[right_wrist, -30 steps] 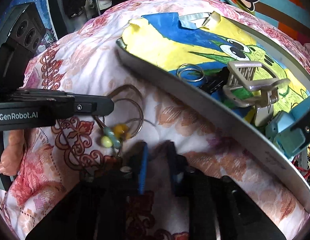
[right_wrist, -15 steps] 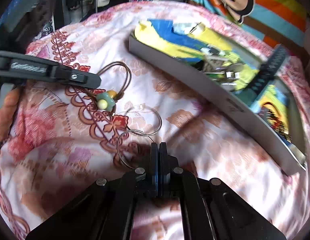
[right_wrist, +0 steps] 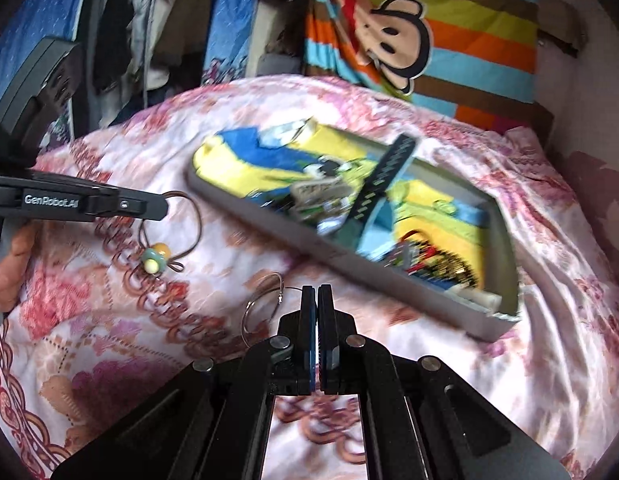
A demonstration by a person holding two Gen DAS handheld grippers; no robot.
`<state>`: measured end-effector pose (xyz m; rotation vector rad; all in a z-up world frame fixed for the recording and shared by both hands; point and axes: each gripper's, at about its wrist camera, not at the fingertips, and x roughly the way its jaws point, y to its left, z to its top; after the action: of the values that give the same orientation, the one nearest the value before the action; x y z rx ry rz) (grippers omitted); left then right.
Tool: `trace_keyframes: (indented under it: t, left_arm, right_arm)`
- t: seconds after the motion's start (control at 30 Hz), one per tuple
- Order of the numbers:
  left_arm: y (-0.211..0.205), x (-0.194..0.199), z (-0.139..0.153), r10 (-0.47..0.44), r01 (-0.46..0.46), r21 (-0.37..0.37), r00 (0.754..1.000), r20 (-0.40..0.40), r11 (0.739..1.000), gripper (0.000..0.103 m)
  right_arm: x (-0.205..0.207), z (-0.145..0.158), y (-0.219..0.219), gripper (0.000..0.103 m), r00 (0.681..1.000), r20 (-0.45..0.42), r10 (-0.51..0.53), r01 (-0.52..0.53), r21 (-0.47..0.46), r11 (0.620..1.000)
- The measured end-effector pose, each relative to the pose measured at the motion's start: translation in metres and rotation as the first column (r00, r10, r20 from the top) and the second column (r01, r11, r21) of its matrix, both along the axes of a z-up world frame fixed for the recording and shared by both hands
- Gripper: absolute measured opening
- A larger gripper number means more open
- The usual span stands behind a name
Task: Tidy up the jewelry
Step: 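Carry the wire loop and silver rings into the tray and open both tools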
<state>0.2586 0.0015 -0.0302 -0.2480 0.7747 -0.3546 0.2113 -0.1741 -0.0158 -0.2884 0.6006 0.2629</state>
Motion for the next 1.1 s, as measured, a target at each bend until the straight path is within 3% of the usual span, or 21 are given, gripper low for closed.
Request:
trace_keyframes:
  t: [0.27,0.47,0.77,0.9,1.1]
  left_arm:
    - [-0.014,0.030,0.052,0.024,-0.021,-0.023,0.994,0.108,1.000,0.003]
    - [-0.029,0.064,0.055,0.100,-0.095,-0.036,0.981,0.165,0.995,0.003]
    - [-0.036,0.098,-0.002,0.127,-0.125,-0.033,0.990,0.054,0.992,0.003]
    - [-0.033,0.104,-0.013,0.136,-0.136,-0.006,0.991,0.005,0.991,0.003]
    - [-0.029,0.101,-0.014,0.137,-0.138,-0.012,0.990,-0.036,0.990,0.003]
  right_arm:
    - [0.016,0.046,-0.032,0.000,0.986,0.138,-0.091,0.080,0.084,0.993]
    - [0.045,0.049,-0.055,0.000,0.976,0.164,-0.141,0.112,0.177,0.978]
    - [0.072,0.018,-0.075,0.000,0.995,0.036,-0.093,0.080,0.269,0.960]
    - [0.073,0.008,-0.080,0.001,0.996,-0.028,-0.086,0.090,0.321,0.943]
    - [0.072,-0.002,-0.073,0.002,0.993,-0.073,-0.098,0.116,0.299,0.947]
